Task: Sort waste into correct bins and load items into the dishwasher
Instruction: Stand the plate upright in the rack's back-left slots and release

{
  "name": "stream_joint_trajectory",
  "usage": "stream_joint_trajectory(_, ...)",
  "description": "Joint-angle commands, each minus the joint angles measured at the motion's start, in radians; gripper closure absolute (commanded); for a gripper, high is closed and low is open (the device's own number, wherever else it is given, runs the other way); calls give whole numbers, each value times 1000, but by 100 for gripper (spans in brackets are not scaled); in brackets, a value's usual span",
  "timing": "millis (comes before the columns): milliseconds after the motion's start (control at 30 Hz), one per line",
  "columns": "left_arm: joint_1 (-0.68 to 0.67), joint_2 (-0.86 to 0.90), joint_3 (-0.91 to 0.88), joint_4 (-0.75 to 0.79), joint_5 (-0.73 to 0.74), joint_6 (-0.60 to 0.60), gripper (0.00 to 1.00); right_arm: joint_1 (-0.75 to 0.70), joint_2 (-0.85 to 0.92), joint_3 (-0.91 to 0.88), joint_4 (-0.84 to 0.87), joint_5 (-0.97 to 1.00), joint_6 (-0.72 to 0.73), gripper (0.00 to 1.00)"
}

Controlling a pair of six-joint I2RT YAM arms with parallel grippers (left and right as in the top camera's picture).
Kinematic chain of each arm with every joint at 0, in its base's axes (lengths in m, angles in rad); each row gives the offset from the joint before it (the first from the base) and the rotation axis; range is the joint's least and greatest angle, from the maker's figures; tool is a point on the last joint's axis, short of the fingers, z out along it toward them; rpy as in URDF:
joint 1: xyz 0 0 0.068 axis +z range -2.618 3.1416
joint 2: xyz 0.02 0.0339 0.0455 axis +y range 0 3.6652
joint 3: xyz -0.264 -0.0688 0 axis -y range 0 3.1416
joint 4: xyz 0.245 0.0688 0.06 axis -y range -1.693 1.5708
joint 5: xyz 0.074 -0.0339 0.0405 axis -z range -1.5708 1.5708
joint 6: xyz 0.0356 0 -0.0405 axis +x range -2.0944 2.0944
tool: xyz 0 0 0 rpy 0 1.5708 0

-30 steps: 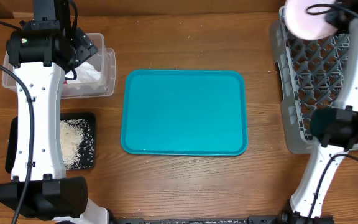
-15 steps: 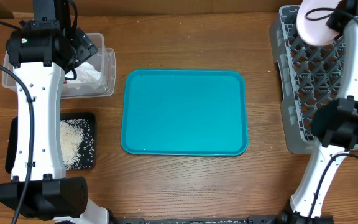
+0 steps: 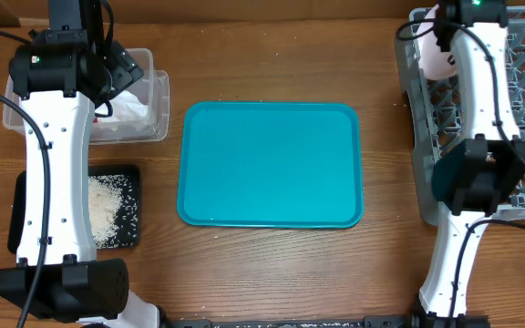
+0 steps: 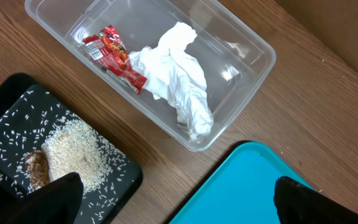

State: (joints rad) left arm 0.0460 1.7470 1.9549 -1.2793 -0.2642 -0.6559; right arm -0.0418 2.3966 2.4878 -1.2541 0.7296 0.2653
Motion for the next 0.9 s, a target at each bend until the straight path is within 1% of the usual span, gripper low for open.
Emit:
stream_joint_trajectory(0, 0, 2, 6, 0, 3, -13, 1, 50, -82, 53, -43, 56, 106, 76)
stream_joint_trajectory(100, 0, 2, 6, 0, 3, -13, 0, 80, -140, 65, -98, 45, 193, 70)
stream_joint_trajectory(133, 0, 2, 6, 0, 3, -14, 0, 90, -168, 66, -119, 24, 209, 66)
stream_joint_trajectory(167, 0, 2, 6, 0, 3, -14, 0, 100, -198, 66, -145, -11, 216, 58)
stream_joint_trajectory(233, -1, 2, 6, 0, 3, -13, 0, 115, -251, 66, -205, -77, 252, 38)
stream_joint_trajectory(267, -1, 2, 6, 0, 3, -13, 0, 122, -280, 66, -245, -121, 277, 33)
stream_joint_trajectory(400, 0, 2, 6, 0, 3, -14, 0, 137, -386, 66, -428, -291, 347, 32)
stream_joint_trajectory(467, 0, 2, 6, 0, 3, -14, 0, 139, -434, 47, -440, -416, 280, 33)
stream_joint_trajectory(567, 0, 2, 6, 0, 3, -14, 0, 149, -505, 31, -440, -560, 234, 33)
stream_joint_trajectory(733, 0, 2, 6, 0, 3, -13, 0, 198, -616, 19, -440, -641, 171, 33)
stream_joint_trajectory(833, 0, 2, 6, 0, 3, -13, 0, 232, -706, -47, -440, -636, 171, 32)
stream_joint_trajectory(867, 0, 2, 6, 0, 3, -13, 0, 241, -744, -86, -440, -633, 169, 30)
